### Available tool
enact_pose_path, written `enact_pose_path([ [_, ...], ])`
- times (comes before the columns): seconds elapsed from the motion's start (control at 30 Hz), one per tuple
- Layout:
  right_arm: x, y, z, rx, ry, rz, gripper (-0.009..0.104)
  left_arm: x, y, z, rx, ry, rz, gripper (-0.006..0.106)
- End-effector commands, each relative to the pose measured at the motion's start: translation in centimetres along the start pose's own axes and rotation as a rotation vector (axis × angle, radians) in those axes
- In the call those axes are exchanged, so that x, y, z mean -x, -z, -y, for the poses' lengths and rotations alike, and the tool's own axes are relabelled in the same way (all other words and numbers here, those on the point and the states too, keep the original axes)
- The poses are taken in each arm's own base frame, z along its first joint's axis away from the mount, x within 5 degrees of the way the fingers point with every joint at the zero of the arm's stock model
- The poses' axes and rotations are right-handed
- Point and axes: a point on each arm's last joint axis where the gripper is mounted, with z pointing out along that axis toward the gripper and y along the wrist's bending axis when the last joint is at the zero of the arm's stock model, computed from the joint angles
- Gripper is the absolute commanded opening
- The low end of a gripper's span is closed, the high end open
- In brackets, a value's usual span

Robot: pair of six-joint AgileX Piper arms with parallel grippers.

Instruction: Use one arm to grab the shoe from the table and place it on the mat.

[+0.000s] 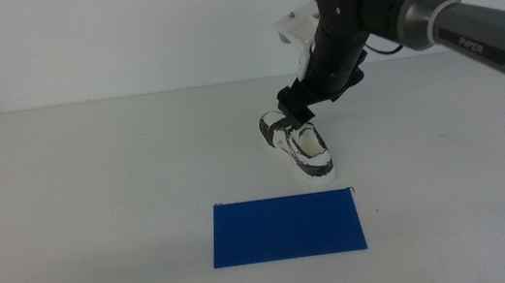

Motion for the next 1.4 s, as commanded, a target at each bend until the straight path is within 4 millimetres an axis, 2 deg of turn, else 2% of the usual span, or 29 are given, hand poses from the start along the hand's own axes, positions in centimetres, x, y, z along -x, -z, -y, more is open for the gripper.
enact_pose_path([
  [0.0, 1.7, 3.6, 0.1, -0.011, 0.016, 0.133, 0.069, 0.6, 0.1, 0.0, 0.000, 0.014, 0.083, 0.094],
  [0.2, 1.6, 2.8, -0.9, 0.005, 0.042, 0.120, 0.069, 0.6, 0.1, 0.0, 0.000, 0.014, 0.083, 0.094],
  [0.4, 1.6, 2.4, -1.0, 0.013, 0.037, 0.117, 0.069, 0.6, 0.1, 0.0, 0.000, 0.014, 0.083, 0.094],
  [0.53, 1.9, 3.4, -0.3, 0.002, 0.022, 0.155, 0.069, 0.6, 0.1, 0.0, 0.000, 0.014, 0.083, 0.094],
  [0.67, 2.6, 5.6, -0.3, 0.008, 0.013, 0.208, 0.069, 0.6, 0.1, 0.0, 0.000, 0.014, 0.083, 0.094],
  [0.8, 2.8, 5.8, -0.8, 0.043, -0.002, 0.220, 0.069, 0.6, 0.1, 0.0, 0.000, 0.014, 0.083, 0.094],
  [1.1, 2.3, 2.8, -1.8, 0.061, 0.061, 0.159, 0.069, 0.6, 0.1, 0.0, 0.000, 0.014, 0.083, 0.094],
  [1.37, 1.9, 0.1, -1.9, 0.062, 0.063, 0.125, 0.069, 0.6, 0.1, 0.0, 0.000, 0.014, 0.083, 0.094],
])
